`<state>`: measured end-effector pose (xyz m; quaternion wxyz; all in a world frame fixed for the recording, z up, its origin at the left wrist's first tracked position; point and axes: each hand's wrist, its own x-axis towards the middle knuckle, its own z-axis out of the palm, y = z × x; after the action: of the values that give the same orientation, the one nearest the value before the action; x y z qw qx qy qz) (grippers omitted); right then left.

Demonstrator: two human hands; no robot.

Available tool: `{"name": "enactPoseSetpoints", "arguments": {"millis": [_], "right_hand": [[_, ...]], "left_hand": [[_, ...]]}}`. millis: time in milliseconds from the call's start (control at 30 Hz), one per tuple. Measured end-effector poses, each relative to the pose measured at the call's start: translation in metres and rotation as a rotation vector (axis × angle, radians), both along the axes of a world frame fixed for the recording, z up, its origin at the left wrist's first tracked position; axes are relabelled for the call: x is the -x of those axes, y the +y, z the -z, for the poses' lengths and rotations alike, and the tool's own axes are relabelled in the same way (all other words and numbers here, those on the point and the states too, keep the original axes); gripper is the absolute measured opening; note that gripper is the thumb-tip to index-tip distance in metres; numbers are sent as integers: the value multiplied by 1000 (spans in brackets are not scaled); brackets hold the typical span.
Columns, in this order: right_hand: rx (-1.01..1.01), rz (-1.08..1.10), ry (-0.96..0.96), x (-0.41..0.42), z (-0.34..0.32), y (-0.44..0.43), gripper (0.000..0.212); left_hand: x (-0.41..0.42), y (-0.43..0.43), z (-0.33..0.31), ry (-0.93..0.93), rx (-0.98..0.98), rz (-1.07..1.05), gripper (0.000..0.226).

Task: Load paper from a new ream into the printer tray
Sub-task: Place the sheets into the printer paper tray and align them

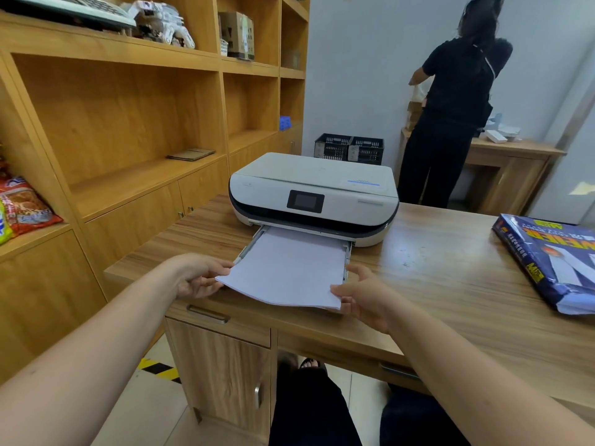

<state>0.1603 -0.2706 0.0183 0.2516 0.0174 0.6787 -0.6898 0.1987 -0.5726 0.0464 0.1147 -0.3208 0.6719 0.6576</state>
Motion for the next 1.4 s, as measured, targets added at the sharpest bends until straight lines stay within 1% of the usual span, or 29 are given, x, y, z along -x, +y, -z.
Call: {"name": "enactPoseSetpoints", "arguments": {"millis": [33, 100, 300, 367, 500, 567, 633, 700, 800, 1000, 1233, 1400], "right_hand": [[-25, 20, 32, 2, 1, 0, 71], [-5, 55, 44, 4, 0, -1, 64], [54, 12, -22, 5, -4, 1, 46], [72, -16, -33, 4, -4, 3, 49], [108, -108, -58, 0, -8, 11, 47], [82, -140, -38, -1, -9, 14, 50], [-1, -155, 19, -1, -8, 14, 53], [-45, -145, 52, -2, -5, 13, 53], [-19, -90, 46, -2, -2, 10, 48], [10, -29, 42, -1, -1, 6, 44], [-62, 10, 144, -2, 3, 1, 40], [-148, -12, 165, 2, 3, 5, 39]], "left_hand": [[1, 2, -1, 11, 14, 0, 18], [5, 7, -2, 34, 47, -4, 19], [16, 10, -3, 64, 130, -27, 20], [19, 8, -4, 56, 139, -16, 22], [22, 8, -6, 50, 138, -26, 23], [24, 10, -6, 55, 154, -36, 24], [25, 12, -5, 59, 167, -40, 23], [25, 13, -2, 68, 168, -41, 21], [22, 11, -2, 77, 163, -26, 21], [15, 0, -3, 58, 144, 23, 32], [24, 2, -4, 117, 137, -20, 35], [28, 5, 0, 129, 158, -24, 37]]}}
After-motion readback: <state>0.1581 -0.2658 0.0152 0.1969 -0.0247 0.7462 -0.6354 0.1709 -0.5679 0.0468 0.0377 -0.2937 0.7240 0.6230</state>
